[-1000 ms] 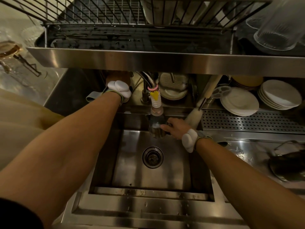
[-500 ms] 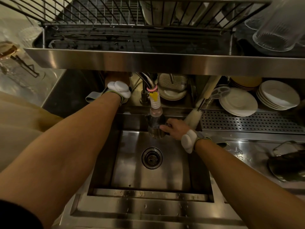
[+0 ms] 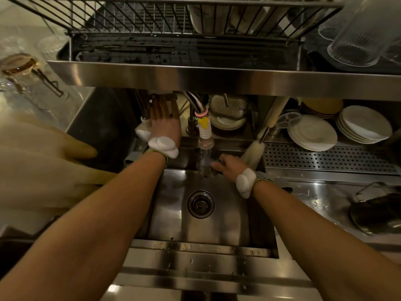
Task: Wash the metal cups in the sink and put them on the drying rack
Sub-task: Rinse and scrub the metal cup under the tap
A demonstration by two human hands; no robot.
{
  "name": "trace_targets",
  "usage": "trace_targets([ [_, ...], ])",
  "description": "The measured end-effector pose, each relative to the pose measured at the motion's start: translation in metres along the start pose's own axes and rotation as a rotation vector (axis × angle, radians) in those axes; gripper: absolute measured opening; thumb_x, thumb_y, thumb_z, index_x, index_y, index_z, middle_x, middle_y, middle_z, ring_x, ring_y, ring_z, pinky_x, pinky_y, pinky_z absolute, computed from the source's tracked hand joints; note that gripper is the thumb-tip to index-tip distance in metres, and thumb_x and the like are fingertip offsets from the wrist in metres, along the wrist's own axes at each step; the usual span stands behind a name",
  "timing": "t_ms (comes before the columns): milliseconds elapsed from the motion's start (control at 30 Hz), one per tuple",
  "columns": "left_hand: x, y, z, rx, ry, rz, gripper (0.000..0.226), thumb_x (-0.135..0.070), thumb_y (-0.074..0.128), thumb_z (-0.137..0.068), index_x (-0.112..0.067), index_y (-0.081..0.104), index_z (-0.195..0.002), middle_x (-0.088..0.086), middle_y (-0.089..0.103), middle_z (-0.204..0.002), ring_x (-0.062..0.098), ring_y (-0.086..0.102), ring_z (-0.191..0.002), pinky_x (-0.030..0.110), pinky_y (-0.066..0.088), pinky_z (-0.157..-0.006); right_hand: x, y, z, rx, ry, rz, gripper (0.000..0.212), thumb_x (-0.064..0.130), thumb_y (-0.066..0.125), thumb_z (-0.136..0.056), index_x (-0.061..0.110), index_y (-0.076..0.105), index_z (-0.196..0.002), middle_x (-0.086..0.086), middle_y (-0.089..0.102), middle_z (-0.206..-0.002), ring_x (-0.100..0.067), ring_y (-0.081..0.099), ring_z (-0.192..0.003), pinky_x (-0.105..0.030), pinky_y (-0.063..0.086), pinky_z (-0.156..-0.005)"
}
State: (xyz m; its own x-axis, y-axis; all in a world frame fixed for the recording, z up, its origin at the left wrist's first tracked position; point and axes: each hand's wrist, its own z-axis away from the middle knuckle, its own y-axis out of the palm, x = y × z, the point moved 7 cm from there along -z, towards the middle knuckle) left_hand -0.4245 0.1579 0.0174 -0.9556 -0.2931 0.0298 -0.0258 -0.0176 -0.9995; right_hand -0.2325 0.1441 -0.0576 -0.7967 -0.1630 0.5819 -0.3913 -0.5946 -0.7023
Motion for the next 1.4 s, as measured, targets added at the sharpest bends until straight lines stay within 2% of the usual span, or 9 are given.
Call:
trace_targets([
  [67,-0.003,0.008,0.011,-0.047,0.052,0.049,0.062,-0.009,0.041,-0.092,-0.003,0.018,-0.149,0.030,0.011,-0.155,0.046,0.011,-0.144,0.051,0.011,-0.118,0.008,0.009,0.002,0.021,-0.022,-0.048,0.033,0.036,0.047,-0.098,0.005,0.059,-0.097,-0.006,0.054,-0.086,-0.021,0.052,-0.082,-0.028,0.035,-0.072],
  [200,0.000,0.034,0.041,-0.025,0.145,0.131,0.052,-0.010,0.049,-0.085,-0.005,0.045,-0.137,0.023,0.039,-0.143,0.040,0.039,-0.129,0.047,0.034,-0.107,-0.007,0.009,0.007,0.016,0.037,-0.165,0.033,0.027,0.044,-0.100,0.020,0.050,-0.069,0.003,0.051,-0.066,-0.010,0.049,-0.061,-0.025,0.040,-0.062],
  [467,0.015,0.062,0.067,0.255,0.055,0.179,0.023,-0.014,0.049,-0.086,-0.009,0.066,-0.100,0.017,0.065,-0.112,0.038,0.061,-0.104,0.041,0.048,-0.083,-0.017,0.017,0.005,0.000,0.124,-0.136,0.034,0.016,0.048,-0.096,0.023,0.048,-0.064,0.003,0.049,-0.063,-0.009,0.044,-0.057,-0.020,0.035,-0.053],
  [667,0.011,0.068,0.076,0.389,0.020,0.172,0.036,-0.018,0.048,-0.090,-0.013,0.058,-0.124,0.018,0.056,-0.127,0.039,0.057,-0.114,0.040,0.045,-0.093,-0.005,0.011,0.000,-0.044,0.108,-0.094,0.035,0.016,0.046,-0.097,0.024,0.048,-0.063,-0.006,0.055,-0.084,-0.021,0.051,-0.081,-0.028,0.037,-0.072],
  [767,0.008,0.067,0.076,0.402,0.034,0.164,0.036,-0.019,0.049,-0.088,-0.014,0.060,-0.122,0.018,0.056,-0.127,0.039,0.057,-0.114,0.041,0.047,-0.093,-0.008,0.006,0.001,-0.036,0.123,-0.094,0.035,0.014,0.047,-0.096,0.026,0.049,-0.063,-0.007,0.054,-0.091,-0.022,0.051,-0.087,-0.030,0.038,-0.077],
  [933,0.004,0.066,0.077,0.410,0.053,0.148,0.034,-0.018,0.049,-0.088,-0.015,0.062,-0.119,0.017,0.057,-0.125,0.039,0.058,-0.112,0.039,0.047,-0.090,-0.006,0.006,0.000,-0.036,0.127,-0.114,0.023,0.014,0.048,-0.096,0.013,0.063,-0.080,-0.007,0.056,-0.091,-0.021,0.051,-0.088,-0.028,0.036,-0.076],
  [1067,0.008,0.067,0.076,0.410,0.044,0.139,0.035,-0.020,0.048,-0.089,-0.015,0.060,-0.122,0.016,0.056,-0.128,0.038,0.057,-0.114,0.039,0.046,-0.091,-0.008,0.000,0.000,-0.053,0.122,-0.123,0.032,0.014,0.047,-0.096,0.020,0.052,-0.065,-0.009,0.056,-0.090,-0.022,0.051,-0.087,-0.027,0.036,-0.075],
  [1200,0.009,0.071,0.075,0.416,0.039,0.128,0.035,-0.021,0.047,-0.091,-0.015,0.058,-0.123,0.016,0.055,-0.128,0.037,0.057,-0.114,0.038,0.045,-0.091,0.005,0.006,-0.002,-0.045,0.091,-0.125,0.027,0.013,0.048,-0.096,0.017,0.054,-0.070,-0.003,0.055,-0.078,-0.018,0.050,-0.083,-0.021,0.035,-0.056],
  [1400,0.008,0.074,0.075,0.415,0.055,0.126,0.033,-0.021,0.048,-0.089,-0.016,0.059,-0.120,0.015,0.056,-0.126,0.036,0.058,-0.111,0.036,0.045,-0.086,-0.012,0.004,-0.001,-0.013,0.146,-0.163,0.033,0.007,0.051,-0.093,0.021,0.051,-0.063,-0.001,0.054,-0.077,-0.018,0.052,-0.082,-0.026,0.038,-0.070],
])
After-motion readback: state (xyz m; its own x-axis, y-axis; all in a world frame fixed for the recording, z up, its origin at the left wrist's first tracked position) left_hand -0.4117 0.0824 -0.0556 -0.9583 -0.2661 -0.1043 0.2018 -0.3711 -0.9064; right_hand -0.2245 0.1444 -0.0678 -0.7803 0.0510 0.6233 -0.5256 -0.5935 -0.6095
